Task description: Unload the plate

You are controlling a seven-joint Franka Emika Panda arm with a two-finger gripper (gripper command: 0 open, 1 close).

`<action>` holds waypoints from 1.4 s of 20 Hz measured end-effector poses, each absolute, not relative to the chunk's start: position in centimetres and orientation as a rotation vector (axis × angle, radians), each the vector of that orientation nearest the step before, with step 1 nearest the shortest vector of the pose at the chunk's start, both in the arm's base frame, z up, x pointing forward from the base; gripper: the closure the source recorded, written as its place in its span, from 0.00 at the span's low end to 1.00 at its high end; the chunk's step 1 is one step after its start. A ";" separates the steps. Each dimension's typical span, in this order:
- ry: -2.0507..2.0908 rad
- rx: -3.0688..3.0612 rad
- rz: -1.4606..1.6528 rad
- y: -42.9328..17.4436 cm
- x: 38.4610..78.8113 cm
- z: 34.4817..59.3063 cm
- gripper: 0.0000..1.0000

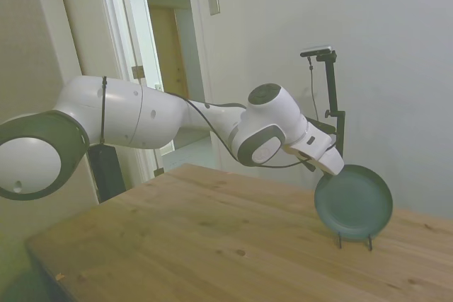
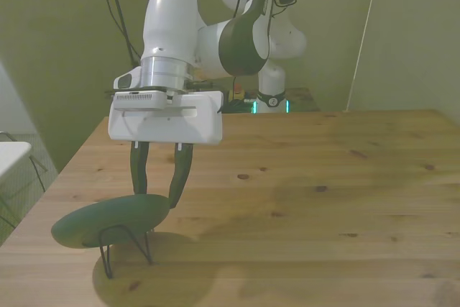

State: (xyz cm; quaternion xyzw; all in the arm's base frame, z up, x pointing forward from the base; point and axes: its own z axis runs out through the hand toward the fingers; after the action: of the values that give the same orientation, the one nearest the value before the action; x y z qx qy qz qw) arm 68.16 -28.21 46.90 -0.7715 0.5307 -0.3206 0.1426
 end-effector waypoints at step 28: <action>1.539 -2.162 -0.937 -29.9 67.1 50.2 1.00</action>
State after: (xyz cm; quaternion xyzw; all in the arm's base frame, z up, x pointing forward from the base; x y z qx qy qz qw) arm 67.13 -29.87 50.20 -0.7580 0.5396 -0.3284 0.1630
